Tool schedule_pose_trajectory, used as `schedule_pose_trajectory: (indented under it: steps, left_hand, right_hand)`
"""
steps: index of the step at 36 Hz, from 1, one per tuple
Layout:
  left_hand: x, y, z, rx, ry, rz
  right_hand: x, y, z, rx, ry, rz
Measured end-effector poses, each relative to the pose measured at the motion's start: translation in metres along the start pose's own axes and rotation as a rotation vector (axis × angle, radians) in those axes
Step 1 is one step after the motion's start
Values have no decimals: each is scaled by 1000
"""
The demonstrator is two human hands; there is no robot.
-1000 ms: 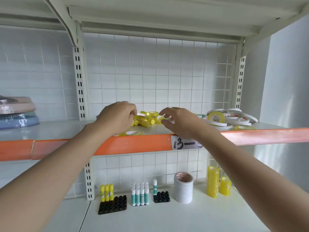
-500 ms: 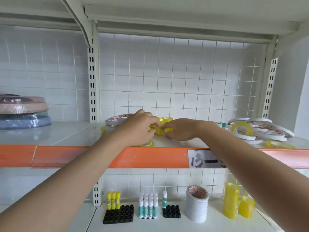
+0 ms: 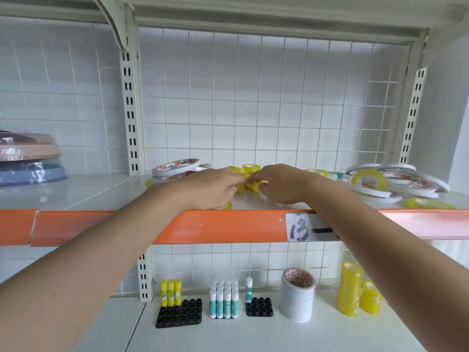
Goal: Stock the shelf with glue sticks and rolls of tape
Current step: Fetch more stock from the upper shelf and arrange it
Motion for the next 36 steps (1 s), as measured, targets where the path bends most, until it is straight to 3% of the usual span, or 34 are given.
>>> schedule_pose_trajectory:
  steps: [6,11,17,22,30,36]
  left_hand:
    - [-1,-1,8,-108,-25,-99]
    - [-6,-11,3,-176,32,-223]
    - [11,-12,1,158,-8,13]
    - [22,-17,-1,258,2,108]
    - [22,-20,-7,195,-13,-121]
    - [-2,-65,-9,-311,-83,-564]
  right_hand:
    - [-2,-9,-4,61,3,-174]
    - [-4,-8,-11,107,72,-163]
    - [-5,-9,-14,70,87,-170]
    - [-6,-17,-17,152,114,-321]
    - [-8,-34,-19,336,89,-561]
    - [-37,-61,-7,522,-52,-763]
Point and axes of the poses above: each hand's wrist, its own x-axis towards the middle knuckle, its own y-axis out of the palm, z = x × y, the point moved 5 cm from there along x, towards the middle knuckle, and after that the axes turned 9 degrees about x, right-handed, at the moved point
